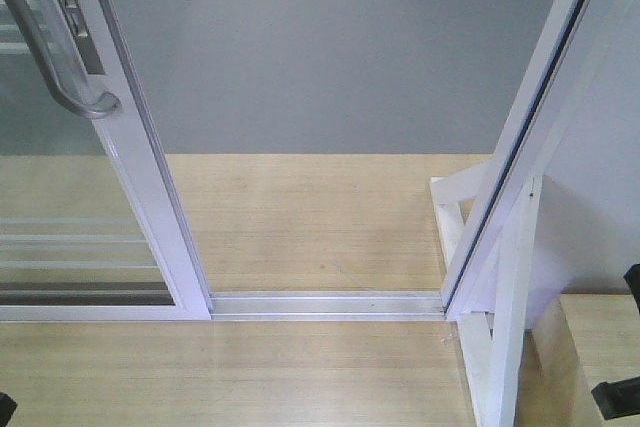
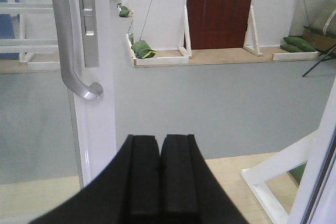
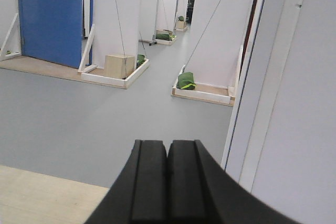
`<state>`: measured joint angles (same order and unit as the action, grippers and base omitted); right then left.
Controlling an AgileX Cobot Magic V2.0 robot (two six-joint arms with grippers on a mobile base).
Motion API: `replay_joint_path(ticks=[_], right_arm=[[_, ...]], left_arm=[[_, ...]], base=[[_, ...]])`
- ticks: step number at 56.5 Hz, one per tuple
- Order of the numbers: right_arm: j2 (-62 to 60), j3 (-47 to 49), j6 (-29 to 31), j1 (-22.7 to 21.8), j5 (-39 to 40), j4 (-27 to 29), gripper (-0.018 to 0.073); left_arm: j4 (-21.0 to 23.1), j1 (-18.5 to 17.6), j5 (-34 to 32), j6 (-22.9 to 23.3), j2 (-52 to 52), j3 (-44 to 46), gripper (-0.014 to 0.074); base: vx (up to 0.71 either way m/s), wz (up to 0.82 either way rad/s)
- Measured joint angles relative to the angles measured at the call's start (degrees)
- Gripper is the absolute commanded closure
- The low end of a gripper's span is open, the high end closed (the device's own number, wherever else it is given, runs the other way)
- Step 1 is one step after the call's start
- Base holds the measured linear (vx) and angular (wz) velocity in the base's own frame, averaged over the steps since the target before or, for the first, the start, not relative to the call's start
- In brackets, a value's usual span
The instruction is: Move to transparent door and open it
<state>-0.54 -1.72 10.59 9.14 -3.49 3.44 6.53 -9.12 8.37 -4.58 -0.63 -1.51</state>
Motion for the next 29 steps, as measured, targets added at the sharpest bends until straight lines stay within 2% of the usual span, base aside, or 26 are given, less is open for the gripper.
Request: replay_joint_path(ticks=[29], right_arm=[[0.00, 0.00, 0.00, 0.00, -0.08, 0.00, 0.0565]], left_arm=[[0.00, 0.00, 0.00, 0.00, 0.00, 0.00, 0.0596]], base=[[0.00, 0.00]])
